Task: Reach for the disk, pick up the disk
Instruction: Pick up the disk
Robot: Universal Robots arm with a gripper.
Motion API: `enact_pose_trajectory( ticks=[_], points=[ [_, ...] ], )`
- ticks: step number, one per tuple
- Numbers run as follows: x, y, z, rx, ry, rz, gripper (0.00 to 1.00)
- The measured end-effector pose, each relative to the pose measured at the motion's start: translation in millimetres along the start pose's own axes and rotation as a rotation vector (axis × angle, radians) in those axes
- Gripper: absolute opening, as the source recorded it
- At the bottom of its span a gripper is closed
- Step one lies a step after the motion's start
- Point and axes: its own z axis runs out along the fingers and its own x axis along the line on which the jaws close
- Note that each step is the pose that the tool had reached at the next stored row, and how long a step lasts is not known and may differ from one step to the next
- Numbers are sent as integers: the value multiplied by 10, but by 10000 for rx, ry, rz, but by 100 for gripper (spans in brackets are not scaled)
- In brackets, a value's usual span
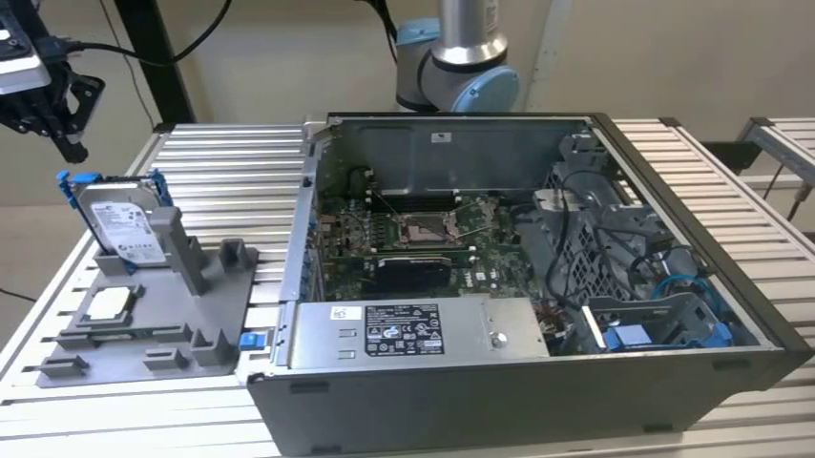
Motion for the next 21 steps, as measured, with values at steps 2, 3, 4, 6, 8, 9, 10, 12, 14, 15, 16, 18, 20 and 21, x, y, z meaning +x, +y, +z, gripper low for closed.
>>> enact_pose_trajectory(
  ticks=[2, 3, 4, 6, 8, 9, 10, 12, 14, 15, 16, 18, 20, 21],
  points=[
    [0, 0, 0, 0, 1, -18, 0],
    [0, 0, -1, 0, 2, -26, 0],
    [0, 0, 0, 0, 2, -35, 0],
    [0, 0, 0, 0, 3, -52, 0],
    [0, 0, 0, 0, 3, -70, 0],
    [0, 0, 0, 0, 3, -79, 0],
    [0, 0, 0, 0, 4, -88, 0],
    [0, 0, 0, 0, 5, -100, 0],
    [0, 0, 0, 0, 5, -123, 0],
    [0, 0, 0, 0, 6, -149, 0],
    [0, 0, 0, 0, 8, -181, 0],
    [0, 0, -1, 1, 11, -251, 0],
    [0, 0, -1, 0, 14, -324, 0],
    [0, 0, 0, 1, 15, -371, 0]
  ],
)
